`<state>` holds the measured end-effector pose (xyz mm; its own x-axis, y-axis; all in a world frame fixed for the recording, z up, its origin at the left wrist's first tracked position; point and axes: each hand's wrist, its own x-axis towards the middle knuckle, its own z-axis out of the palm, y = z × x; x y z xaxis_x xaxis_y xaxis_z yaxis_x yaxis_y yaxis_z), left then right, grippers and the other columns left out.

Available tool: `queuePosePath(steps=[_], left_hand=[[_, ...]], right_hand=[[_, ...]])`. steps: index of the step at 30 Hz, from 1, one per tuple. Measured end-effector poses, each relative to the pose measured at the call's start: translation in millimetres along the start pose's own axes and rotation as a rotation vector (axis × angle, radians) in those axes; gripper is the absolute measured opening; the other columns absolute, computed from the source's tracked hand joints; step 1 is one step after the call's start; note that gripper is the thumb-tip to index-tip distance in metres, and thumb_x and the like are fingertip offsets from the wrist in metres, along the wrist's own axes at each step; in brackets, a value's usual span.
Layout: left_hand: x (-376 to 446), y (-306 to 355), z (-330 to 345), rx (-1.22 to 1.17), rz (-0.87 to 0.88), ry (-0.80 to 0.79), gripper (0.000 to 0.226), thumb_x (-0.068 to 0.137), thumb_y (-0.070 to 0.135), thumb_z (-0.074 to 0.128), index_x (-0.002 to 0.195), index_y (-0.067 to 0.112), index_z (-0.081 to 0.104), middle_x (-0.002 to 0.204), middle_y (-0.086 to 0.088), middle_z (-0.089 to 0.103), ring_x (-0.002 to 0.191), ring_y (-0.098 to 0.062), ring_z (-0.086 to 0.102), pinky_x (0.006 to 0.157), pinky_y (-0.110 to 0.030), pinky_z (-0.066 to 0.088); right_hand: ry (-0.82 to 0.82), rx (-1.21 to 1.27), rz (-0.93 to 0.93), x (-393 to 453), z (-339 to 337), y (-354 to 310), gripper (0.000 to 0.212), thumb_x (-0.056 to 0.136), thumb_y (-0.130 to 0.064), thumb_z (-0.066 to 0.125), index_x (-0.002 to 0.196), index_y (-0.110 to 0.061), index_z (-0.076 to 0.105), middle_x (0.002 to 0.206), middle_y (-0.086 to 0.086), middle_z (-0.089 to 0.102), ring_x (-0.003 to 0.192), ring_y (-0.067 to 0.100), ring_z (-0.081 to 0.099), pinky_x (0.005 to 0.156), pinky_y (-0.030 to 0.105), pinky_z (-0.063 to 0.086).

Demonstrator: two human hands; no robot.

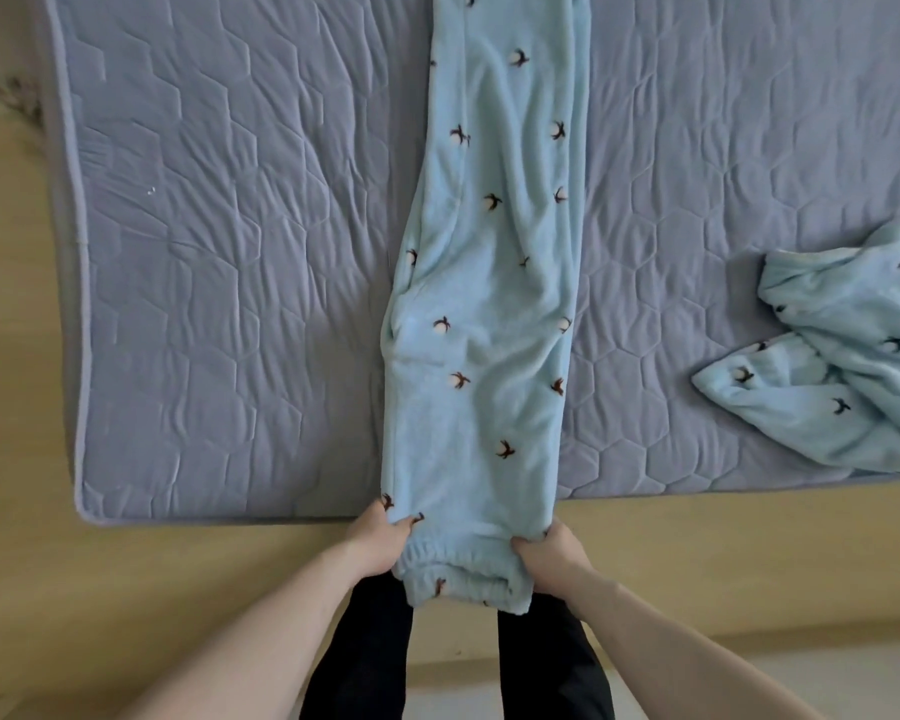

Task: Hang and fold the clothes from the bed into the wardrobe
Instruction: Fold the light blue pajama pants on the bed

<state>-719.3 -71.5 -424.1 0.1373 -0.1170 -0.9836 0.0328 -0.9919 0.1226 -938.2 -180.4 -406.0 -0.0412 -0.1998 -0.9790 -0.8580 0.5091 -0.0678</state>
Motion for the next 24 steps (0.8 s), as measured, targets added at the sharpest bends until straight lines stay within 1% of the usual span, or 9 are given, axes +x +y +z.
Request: queuePosePath(steps=[3, 6, 10, 12, 15, 17, 19, 21, 24], left_hand=[[-18.3, -14.1, 5.9, 0.031, -0.062, -0.087, 0.04, 0.098, 0.03, 0.068, 0.131, 0.013, 0.055, 0.124, -0.007, 0.065, 0.114, -0.026, 0.063, 0.101, -0.035, 0.052], [-37.5, -19.4, 7.0, -0.132, -0.08, -0.08, 0.043, 0.093, 0.028, 0.075, 0.13, 0.013, 0.059, 0.116, -0.002, 0.069, 0.103, -0.019, 0.066, 0.083, -0.026, 0.054], [-58.4, -4.8, -3.5, -0.287, -0.028, 0.066, 0.06, 0.071, 0.043, 0.072, 0.122, 0.015, 0.059, 0.116, -0.003, 0.069, 0.106, -0.023, 0.068, 0.1, -0.045, 0.054], [-66.1, 5.9, -13.1, -0.322, 0.029, 0.112, 0.054, 0.075, 0.043, 0.071, 0.119, 0.018, 0.053, 0.117, -0.003, 0.067, 0.105, -0.024, 0.068, 0.099, -0.052, 0.054], [-75.6, 22.7, -28.5, -0.274, 0.155, 0.187, 0.044, 0.091, 0.041, 0.068, 0.128, 0.034, 0.044, 0.11, 0.007, 0.067, 0.095, -0.011, 0.07, 0.088, -0.041, 0.056], [-80.4, 40.5, -40.8, -0.211, 0.25, 0.21, 0.029, 0.094, 0.044, 0.064, 0.12, 0.047, 0.051, 0.103, 0.015, 0.068, 0.088, -0.002, 0.069, 0.08, -0.031, 0.054], [-83.8, 63.5, -52.7, -0.184, 0.321, 0.205, 0.01, 0.096, 0.045, 0.063, 0.105, 0.046, 0.067, 0.102, 0.017, 0.071, 0.095, -0.002, 0.067, 0.082, -0.029, 0.055], [-86.3, 90.3, -66.2, -0.217, 0.367, 0.207, 0.011, 0.095, 0.047, 0.064, 0.098, 0.042, 0.074, 0.099, 0.019, 0.073, 0.096, -0.002, 0.067, 0.083, -0.028, 0.054], [-82.4, 134.3, -88.5, -0.333, 0.432, 0.232, 0.016, 0.095, 0.042, 0.066, 0.093, 0.032, 0.079, 0.094, 0.012, 0.077, 0.089, -0.007, 0.072, 0.075, -0.024, 0.056]], right_hand=[[-0.056, -0.02, 0.079, -19.2, 0.4, 16.2, 0.025, 0.09, -0.022, 0.063, 0.113, -0.014, 0.064, 0.111, 0.008, 0.072, 0.105, 0.028, 0.07, 0.091, 0.046, 0.061], [-0.025, 0.037, 0.093, -32.2, -1.2, 24.0, 0.022, 0.087, -0.024, 0.065, 0.107, -0.016, 0.064, 0.103, 0.005, 0.072, 0.094, 0.024, 0.072, 0.085, 0.046, 0.063], [0.048, 0.135, 0.049, -41.6, -8.9, 11.4, 0.029, 0.086, -0.027, 0.068, 0.112, -0.015, 0.064, 0.102, 0.006, 0.072, 0.091, 0.025, 0.073, 0.083, 0.048, 0.064], [0.065, 0.149, 0.009, -45.2, -17.9, -3.3, 0.032, 0.085, -0.03, 0.069, 0.112, -0.016, 0.06, 0.104, 0.006, 0.071, 0.092, 0.024, 0.072, 0.083, 0.049, 0.063], [0.059, 0.239, -0.073, -54.8, -38.0, -31.1, 0.049, 0.082, -0.035, 0.072, 0.121, -0.024, 0.046, 0.11, 0.004, 0.07, 0.094, 0.021, 0.073, 0.078, 0.042, 0.065], [0.05, 0.299, -0.177, -62.8, -55.3, -53.1, 0.053, 0.081, -0.037, 0.071, 0.125, -0.039, 0.041, 0.107, -0.002, 0.074, 0.089, 0.017, 0.076, 0.072, 0.037, 0.065], [0.056, 0.321, -0.236, -68.9, -73.9, -77.6, 0.04, 0.087, -0.036, 0.069, 0.124, -0.041, 0.055, 0.099, -0.004, 0.078, 0.083, 0.015, 0.078, 0.063, 0.032, 0.064], [0.051, 0.357, -0.243, -72.0, -92.9, -103.1, 0.017, 0.092, -0.033, 0.068, 0.106, -0.03, 0.078, 0.091, 0.0, 0.08, 0.077, 0.015, 0.078, 0.06, 0.032, 0.063], [0.062, 0.428, -0.248, -70.3, -122.8, -141.4, 0.02, 0.094, -0.035, 0.067, 0.092, -0.023, 0.082, 0.089, 0.005, 0.08, 0.074, 0.017, 0.078, 0.056, 0.026, 0.059]])
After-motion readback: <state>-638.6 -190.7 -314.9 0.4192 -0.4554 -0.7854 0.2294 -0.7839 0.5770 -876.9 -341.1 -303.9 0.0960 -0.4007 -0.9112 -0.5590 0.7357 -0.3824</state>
